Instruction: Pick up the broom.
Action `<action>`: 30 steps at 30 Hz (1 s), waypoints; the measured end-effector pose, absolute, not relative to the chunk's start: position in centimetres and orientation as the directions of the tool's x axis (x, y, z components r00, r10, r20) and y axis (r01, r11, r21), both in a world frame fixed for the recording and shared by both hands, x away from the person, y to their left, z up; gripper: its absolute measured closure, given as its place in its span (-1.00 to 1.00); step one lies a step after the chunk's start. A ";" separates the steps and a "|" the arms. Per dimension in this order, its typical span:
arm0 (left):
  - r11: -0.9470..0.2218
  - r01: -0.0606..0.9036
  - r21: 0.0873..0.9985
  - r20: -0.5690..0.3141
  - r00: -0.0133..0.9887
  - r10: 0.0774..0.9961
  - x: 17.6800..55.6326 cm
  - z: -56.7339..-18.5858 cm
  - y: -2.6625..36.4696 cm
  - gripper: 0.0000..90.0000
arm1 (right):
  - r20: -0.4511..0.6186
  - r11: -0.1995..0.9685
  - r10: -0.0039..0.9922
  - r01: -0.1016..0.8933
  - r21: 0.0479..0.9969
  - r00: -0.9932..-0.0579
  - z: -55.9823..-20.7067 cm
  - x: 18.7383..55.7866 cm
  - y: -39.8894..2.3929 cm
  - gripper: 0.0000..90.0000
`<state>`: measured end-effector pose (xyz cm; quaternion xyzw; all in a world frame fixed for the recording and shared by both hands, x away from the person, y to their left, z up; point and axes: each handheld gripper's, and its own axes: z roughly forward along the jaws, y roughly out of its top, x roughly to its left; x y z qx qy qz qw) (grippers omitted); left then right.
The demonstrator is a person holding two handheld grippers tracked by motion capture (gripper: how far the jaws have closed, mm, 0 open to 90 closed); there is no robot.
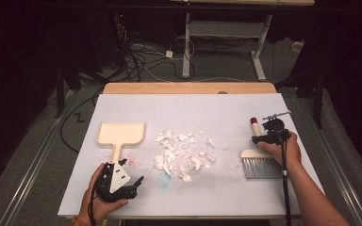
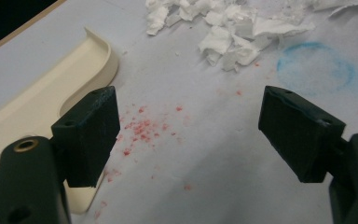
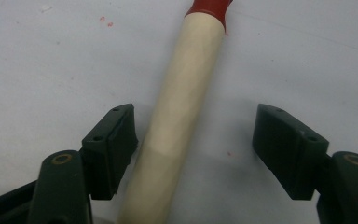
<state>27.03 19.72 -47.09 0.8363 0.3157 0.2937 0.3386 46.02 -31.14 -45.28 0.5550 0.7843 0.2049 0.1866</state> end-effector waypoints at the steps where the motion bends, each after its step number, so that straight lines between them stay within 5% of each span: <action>1: -0.575 0.330 0.749 0.278 0.631 0.724 27.0 -47.1 19.8 -0.55 | -0.048 0.296 0.946 0.799 0.523 -0.320 -45.2 46.2 -31.2 -0.16; 6: -0.582 0.328 0.744 0.285 0.632 0.720 26.8 -47.1 19.9 -0.55 | -0.038 0.327 0.934 0.805 0.495 -0.356 -44.8 46.5 -30.7 0.34; 12: -0.578 0.330 0.747 0.276 0.636 0.720 26.9 -47.0 19.7 -0.55 | -0.038 0.344 0.925 0.790 0.507 -0.378 -44.8 46.5 -30.4 0.57; 18: -0.582 0.327 0.745 0.280 0.638 0.717 26.9 -46.9 19.5 -0.55 | -0.041 0.358 0.916 0.764 0.537 -0.400 -44.5 46.0 -30.5 0.58; 30: -0.565 0.334 0.754 0.268 0.628 0.730 26.8 -46.7 19.7 -0.55 | -0.017 0.224 0.929 0.526 0.821 -0.370 -39.8 41.1 -32.1 0.58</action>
